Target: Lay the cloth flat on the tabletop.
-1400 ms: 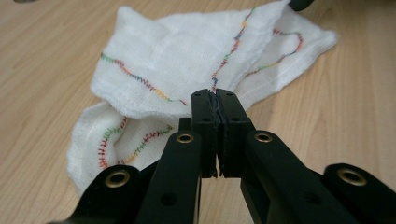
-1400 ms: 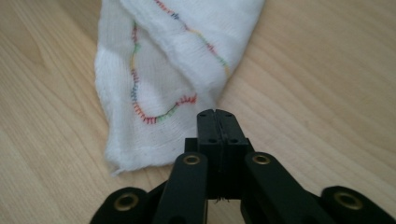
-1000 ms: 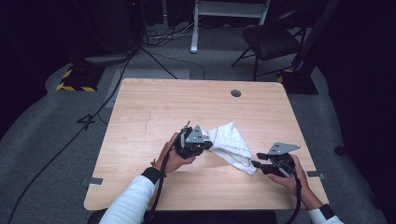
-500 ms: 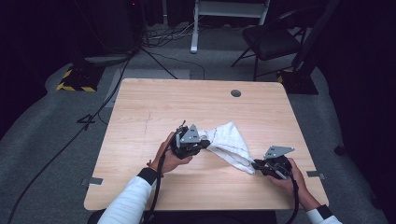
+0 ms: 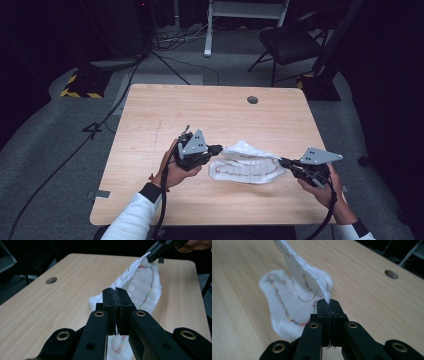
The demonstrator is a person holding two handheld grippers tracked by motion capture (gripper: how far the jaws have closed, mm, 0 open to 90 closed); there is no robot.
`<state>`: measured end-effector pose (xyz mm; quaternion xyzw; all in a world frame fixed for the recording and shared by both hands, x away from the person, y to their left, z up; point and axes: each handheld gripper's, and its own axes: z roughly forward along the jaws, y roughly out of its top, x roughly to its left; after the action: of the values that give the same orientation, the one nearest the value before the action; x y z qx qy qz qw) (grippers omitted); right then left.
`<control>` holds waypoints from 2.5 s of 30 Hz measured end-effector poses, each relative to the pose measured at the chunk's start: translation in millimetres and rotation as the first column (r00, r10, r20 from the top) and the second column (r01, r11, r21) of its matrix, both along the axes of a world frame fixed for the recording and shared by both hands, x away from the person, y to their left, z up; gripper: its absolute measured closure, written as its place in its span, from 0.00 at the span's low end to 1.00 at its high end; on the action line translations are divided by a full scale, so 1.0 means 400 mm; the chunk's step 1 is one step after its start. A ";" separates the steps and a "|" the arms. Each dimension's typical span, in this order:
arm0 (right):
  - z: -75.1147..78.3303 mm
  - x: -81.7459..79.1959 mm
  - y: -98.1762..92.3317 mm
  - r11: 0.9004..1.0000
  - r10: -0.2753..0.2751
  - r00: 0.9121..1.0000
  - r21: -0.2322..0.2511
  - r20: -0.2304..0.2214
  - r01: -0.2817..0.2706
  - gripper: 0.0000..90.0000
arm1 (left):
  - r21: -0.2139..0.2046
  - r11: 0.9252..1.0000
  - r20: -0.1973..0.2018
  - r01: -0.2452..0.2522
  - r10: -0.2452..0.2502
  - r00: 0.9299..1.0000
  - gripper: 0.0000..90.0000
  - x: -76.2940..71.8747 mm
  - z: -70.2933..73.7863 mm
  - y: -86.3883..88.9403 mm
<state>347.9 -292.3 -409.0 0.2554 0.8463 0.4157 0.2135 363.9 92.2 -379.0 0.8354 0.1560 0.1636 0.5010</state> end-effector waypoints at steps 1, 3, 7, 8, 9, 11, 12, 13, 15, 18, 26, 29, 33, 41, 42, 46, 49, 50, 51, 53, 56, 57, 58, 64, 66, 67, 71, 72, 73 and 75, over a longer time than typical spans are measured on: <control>0.016 -0.004 -0.002 1.000 0.002 1.000 0.010 0.016 -0.002 0.99 | 0.000 1.000 0.010 -0.002 0.002 1.000 0.97 -0.007 0.011 0.008; 0.064 -0.017 -0.005 0.999 0.009 0.998 0.032 0.055 -0.011 0.99 | 0.000 1.000 0.022 -0.017 0.017 1.000 0.97 -0.021 0.029 0.020; 0.109 -0.031 0.001 0.999 0.027 0.995 0.038 0.097 -0.031 0.99 | 0.015 1.000 0.054 -0.026 0.026 0.998 0.97 -0.057 0.064 0.034; 0.123 -0.035 0.004 0.999 0.035 0.994 0.038 0.108 -0.039 0.99 | 0.015 1.000 0.062 -0.022 0.021 0.998 0.97 -0.066 0.074 0.038; 0.137 -0.039 0.006 0.998 0.039 0.992 0.034 0.119 -0.043 0.99 | 0.011 1.000 0.067 -0.022 0.022 0.998 0.97 -0.074 0.085 0.041; 0.161 -0.042 0.011 0.999 0.040 0.990 0.031 0.135 -0.044 0.99 | 0.012 1.000 0.084 -0.023 0.022 0.996 0.97 -0.089 0.106 0.044; 0.172 -0.042 0.014 0.999 0.041 0.988 0.027 0.146 -0.045 0.99 | 0.009 1.000 0.089 -0.025 0.024 0.996 0.97 -0.093 0.117 0.045; 0.182 -0.040 0.017 0.999 0.037 0.987 0.022 0.154 -0.041 0.99 | 0.002 1.000 0.086 -0.027 0.027 0.996 0.97 -0.094 0.126 0.046; 0.194 -0.029 0.022 0.999 0.029 0.987 0.016 0.157 -0.032 0.99 | 0.005 0.999 0.093 -0.052 0.051 0.994 0.97 -0.089 0.138 0.049; 0.195 -0.007 0.029 1.000 0.018 0.988 -0.003 0.152 -0.018 0.99 | 0.004 0.997 0.071 -0.076 0.076 0.995 0.97 -0.060 0.139 0.050; 0.149 0.115 0.061 0.995 -0.046 0.993 -0.080 0.113 0.055 0.99 | 0.037 0.989 -0.022 -0.144 0.145 0.989 0.97 0.069 0.058 0.024; 0.122 0.165 0.066 0.991 -0.072 0.992 -0.108 0.106 0.084 0.99 | 0.063 0.983 -0.035 -0.171 0.173 0.984 0.97 0.111 0.021 0.008; 0.085 0.230 0.066 0.990 -0.091 0.993 -0.099 0.073 0.098 0.99 | 0.100 0.974 -0.036 -0.204 0.209 0.977 0.97 0.166 -0.010 -0.009; 0.047 0.317 0.079 0.978 -0.147 0.985 -0.136 0.094 0.159 0.99 | 0.156 0.954 -0.033 -0.257 0.265 0.964 0.97 0.266 -0.046 -0.037; 0.041 0.331 0.082 0.975 -0.159 0.983 -0.145 0.091 0.171 0.99 | 0.159 0.952 -0.039 -0.260 0.270 0.962 0.97 0.277 -0.049 -0.041; 0.026 0.365 0.094 0.965 -0.188 0.978 -0.167 0.095 0.202 0.99 | 0.188 0.941 -0.047 -0.281 0.295 0.954 0.97 0.328 -0.061 -0.055; 0.016 0.390 0.098 0.959 -0.214 0.973 -0.169 0.089 0.226 0.99 | 0.193 0.934 -0.052 -0.300 0.315 0.948 0.99 0.355 -0.070 -0.054; 0.012 0.398 0.099 0.958 -0.220 0.972 -0.168 0.083 0.231 0.98 | 0.192 0.931 -0.055 -0.311 0.327 0.943 0.99 0.363 -0.073 -0.052; 0.004 0.412 0.104 0.952 -0.237 0.968 -0.180 0.084 0.249 0.99 | 0.191 0.927 -0.056 -0.323 0.339 0.939 1.00 0.368 -0.078 -0.049; 0.000 0.418 0.106 0.951 -0.237 0.968 -0.183 0.088 0.250 0.98 | 0.188 0.924 -0.072 -0.332 0.350 0.934 1.00 0.381 -0.087 -0.043; -0.019 0.432 0.118 0.940 -0.251 0.964 -0.216 0.090 0.265 0.93 | 0.182 0.921 -0.100 -0.343 0.364 0.926 1.00 0.395 -0.106 -0.041; -0.028 0.439 0.122 0.928 -0.271 0.957 -0.236 0.104 0.288 0.79 | 0.174 0.923 -0.104 -0.342 0.363 0.926 1.00 0.396 -0.111 -0.042; -0.033 0.443 0.123 0.918 -0.293 0.950 -0.244 0.112 0.312 0.74 | 0.171 0.925 -0.109 -0.339 0.360 0.927 0.99 0.393 -0.116 -0.046; -0.050 0.444 0.083 0.919 -0.347 0.938 -0.201 -0.006 0.338 0.56 | 0.186 0.946 -0.134 -0.267 0.293 0.947 0.79 0.353 -0.152 -0.081; -0.054 0.424 0.068 0.927 -0.335 0.942 -0.186 -0.016 0.326 0.53 | 0.195 0.955 -0.155 -0.224 0.255 0.954 0.70 0.332 -0.171 -0.093; -0.055 0.413 0.062 0.924 -0.331 0.943 -0.202 -0.004 0.324 0.50 | 0.215 0.955 -0.156 -0.206 0.242 0.958 0.65 0.320 -0.181 -0.101; -0.053 0.391 0.031 0.916 -0.354 0.935 -0.204 -0.010 0.344 0.43 | 0.258 0.956 -0.187 -0.136 0.188 0.964 0.55 0.280 -0.217 -0.119; -0.050 0.386 0.023 0.918 -0.359 0.933 -0.184 -0.018 0.350 0.42 | 0.268 0.954 -0.196 -0.134 0.190 0.962 0.52 0.271 -0.223 -0.122; -0.048 0.378 0.016 0.926 -0.354 0.935 -0.156 -0.034 0.344 0.42 | 0.266 0.957 -0.216 -0.120 0.181 0.960 0.47 0.263 -0.229 -0.123; -0.051 0.355 0.014 0.940 -0.320 0.946 -0.139 -0.048 0.311 0.42 | 0.271 0.956 -0.226 -0.111 0.175 0.958 0.40 0.244 -0.240 -0.123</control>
<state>490.0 -286.9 -429.4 0.3876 0.8266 0.3113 0.2639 461.4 42.8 -474.9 0.8932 0.2554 0.1127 0.3524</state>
